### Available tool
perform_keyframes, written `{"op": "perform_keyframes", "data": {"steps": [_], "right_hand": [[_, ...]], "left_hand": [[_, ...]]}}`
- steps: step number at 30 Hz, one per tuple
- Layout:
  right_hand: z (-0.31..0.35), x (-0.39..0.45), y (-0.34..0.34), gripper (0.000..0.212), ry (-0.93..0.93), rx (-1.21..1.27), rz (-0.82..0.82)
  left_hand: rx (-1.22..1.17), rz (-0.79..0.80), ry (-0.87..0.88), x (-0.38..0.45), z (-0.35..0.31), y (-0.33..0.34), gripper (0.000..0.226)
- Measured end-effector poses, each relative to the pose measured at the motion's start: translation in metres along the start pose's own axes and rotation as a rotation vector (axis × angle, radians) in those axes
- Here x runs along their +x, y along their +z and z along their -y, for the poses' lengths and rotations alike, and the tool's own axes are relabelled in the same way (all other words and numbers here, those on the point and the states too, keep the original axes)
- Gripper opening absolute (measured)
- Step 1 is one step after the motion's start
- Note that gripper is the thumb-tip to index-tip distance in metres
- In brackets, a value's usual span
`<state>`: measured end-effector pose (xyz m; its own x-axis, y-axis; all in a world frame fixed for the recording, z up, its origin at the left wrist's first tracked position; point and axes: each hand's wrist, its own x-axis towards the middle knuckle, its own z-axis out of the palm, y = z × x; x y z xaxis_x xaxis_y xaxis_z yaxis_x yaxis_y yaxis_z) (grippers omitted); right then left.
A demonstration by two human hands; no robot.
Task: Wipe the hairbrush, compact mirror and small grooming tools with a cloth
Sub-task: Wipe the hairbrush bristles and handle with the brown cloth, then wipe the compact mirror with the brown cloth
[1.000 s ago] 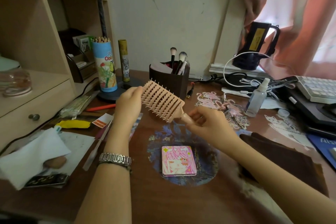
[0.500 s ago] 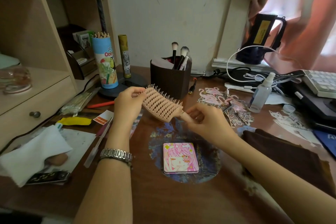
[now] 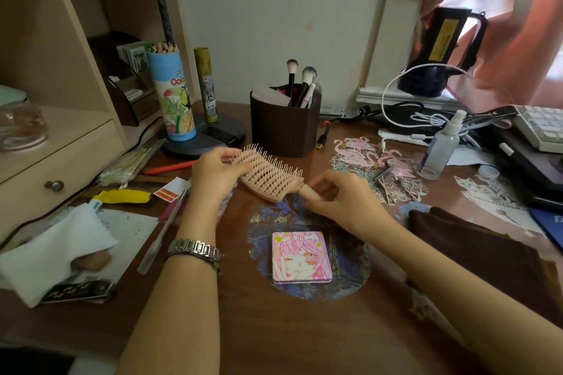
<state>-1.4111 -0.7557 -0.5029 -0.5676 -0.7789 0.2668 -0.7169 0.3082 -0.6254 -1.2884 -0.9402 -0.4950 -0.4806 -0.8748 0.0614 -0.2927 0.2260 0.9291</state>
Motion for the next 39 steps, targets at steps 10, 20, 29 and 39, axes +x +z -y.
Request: {"op": "perform_keyframes", "data": {"steps": [10, 20, 29, 39], "right_hand": [[0.002, -0.009, -0.043, 0.031, 0.012, -0.284, 0.167], [-0.030, -0.072, -0.114, 0.022, -0.127, -0.516, 0.091], [-0.045, -0.121, -0.127, 0.034, -0.115, -0.462, 0.117], [-0.060, -0.155, -0.130, 0.037, -0.127, -0.372, 0.133]], "left_hand": [[-0.077, -0.099, 0.083, -0.009, -0.013, -0.008, 0.027], [0.062, 0.332, 0.522, -0.059, -0.062, -0.006, 0.015], [0.376, 0.625, 0.412, -0.109, -0.026, -0.019, 0.057], [0.550, 0.682, 0.441, -0.110, -0.009, -0.008, 0.062]]}}
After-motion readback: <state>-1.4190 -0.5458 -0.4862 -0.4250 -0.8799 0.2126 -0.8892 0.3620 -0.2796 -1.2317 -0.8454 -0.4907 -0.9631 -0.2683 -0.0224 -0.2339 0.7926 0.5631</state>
